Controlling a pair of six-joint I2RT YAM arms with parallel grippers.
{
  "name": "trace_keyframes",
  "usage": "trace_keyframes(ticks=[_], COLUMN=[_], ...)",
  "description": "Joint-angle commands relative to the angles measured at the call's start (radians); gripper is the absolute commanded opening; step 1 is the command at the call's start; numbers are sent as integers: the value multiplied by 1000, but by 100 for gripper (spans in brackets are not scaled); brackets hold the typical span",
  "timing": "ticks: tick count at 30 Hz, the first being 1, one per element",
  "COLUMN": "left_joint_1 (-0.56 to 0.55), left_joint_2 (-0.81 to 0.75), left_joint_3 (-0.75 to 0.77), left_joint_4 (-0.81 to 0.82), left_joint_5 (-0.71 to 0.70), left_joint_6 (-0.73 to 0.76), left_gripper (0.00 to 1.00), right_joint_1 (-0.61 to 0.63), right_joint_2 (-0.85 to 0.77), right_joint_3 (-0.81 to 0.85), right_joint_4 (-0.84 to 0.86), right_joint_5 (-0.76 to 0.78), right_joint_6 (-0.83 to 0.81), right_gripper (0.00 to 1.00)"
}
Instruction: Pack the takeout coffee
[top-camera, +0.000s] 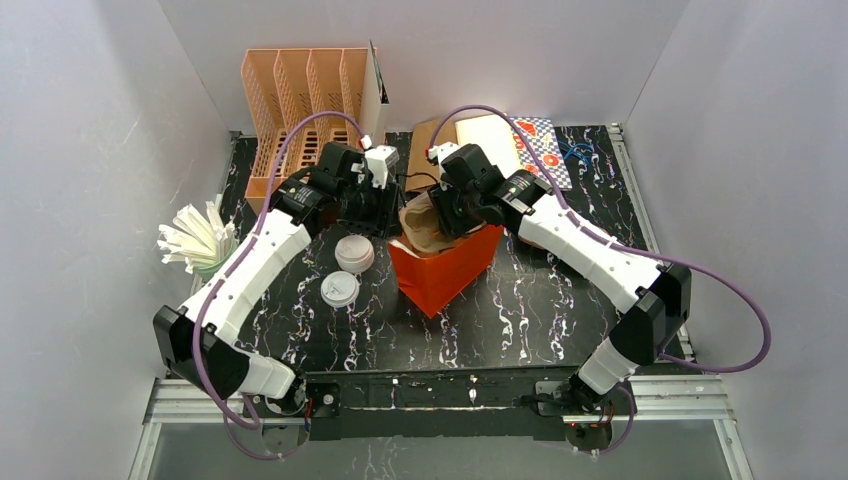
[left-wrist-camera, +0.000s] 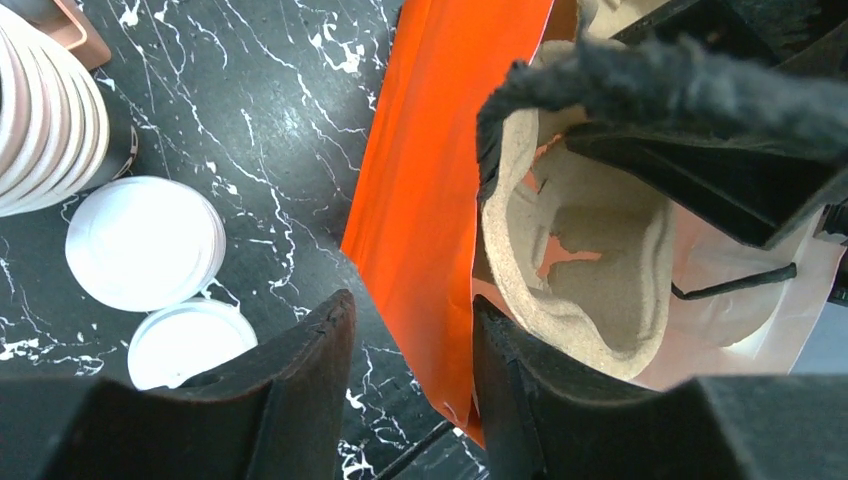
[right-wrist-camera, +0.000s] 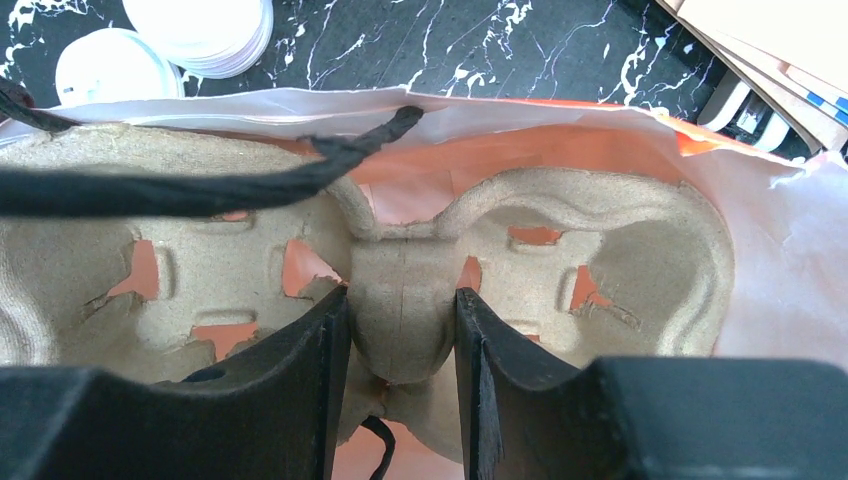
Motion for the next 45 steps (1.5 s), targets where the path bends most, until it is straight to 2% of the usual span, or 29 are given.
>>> trace_keyframes(ticks=[1,6,14,20,22,26,29,33,39,42,45], left_joint_1=[1,0,0,0,0,0,0,0,0,0,0], left_joint_2=[7,8,19,45,49,38,10,-16,-60,-90,-79], left_joint_3=[75,117,154,159,158,162,155,131,60,-8,-30], left_joint_4=[-107,-160,-131,-125,-125,-108,-55,51,227,355,413], left_joint_5=[18,-74,-70,-51,-49,-29,-1,50,66,84,85], left_joint_6=[7,24,0,-16,-18,-5,12,34,65,72,65], left_gripper=[40,27,6,5,10,31,47,63,68,66,62], right_joint_1=[-9,-7,32,60,60,61,61,61,62,60,59], right_joint_2=[-43,-43,-85,-112,-122,-116,-111,-109,-109,-103,-107], right_joint_3=[11,-11,-102,-176,-193,-184,-174,-161,-144,-134,-132], right_joint_4=[-10,-26,53,128,144,145,143,144,137,127,129], right_joint_5=[0,51,67,91,102,103,102,87,69,65,59], right_joint_6=[-15,-49,-58,-73,-71,-67,-62,-59,-56,-52,-48], right_gripper=[41,41,39,37,37,38,38,38,39,38,38])
